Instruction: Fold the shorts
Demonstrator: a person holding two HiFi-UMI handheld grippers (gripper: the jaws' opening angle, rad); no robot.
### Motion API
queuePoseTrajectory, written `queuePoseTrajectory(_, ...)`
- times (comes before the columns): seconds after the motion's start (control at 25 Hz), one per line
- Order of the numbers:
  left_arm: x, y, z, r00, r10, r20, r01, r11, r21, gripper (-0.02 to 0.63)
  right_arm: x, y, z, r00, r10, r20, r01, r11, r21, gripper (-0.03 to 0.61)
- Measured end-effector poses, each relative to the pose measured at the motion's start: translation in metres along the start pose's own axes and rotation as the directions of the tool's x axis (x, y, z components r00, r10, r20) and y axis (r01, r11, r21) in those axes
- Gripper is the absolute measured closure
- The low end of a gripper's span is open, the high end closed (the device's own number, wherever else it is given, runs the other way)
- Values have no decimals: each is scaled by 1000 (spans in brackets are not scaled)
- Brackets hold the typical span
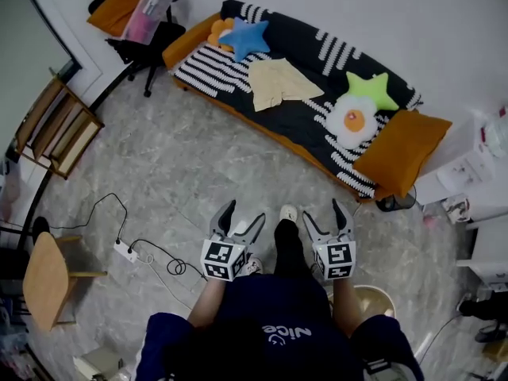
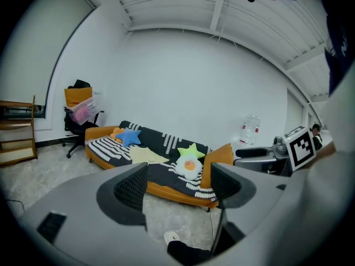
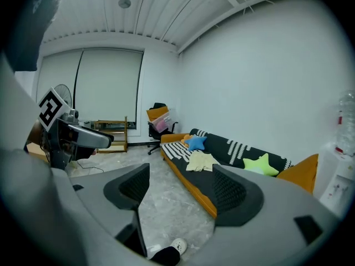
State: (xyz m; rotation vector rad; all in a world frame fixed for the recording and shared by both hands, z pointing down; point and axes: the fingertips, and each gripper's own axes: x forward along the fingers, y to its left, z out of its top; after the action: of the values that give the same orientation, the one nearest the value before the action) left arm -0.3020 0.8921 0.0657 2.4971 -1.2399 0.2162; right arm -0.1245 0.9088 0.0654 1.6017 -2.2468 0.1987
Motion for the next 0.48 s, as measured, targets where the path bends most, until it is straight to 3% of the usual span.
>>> queuePoseTrajectory(0.48, 155, 31, 69, 999, 53, -12, -53, 998, 14, 272, 135, -100, 43, 992, 126, -1, -126, 992, -15, 263)
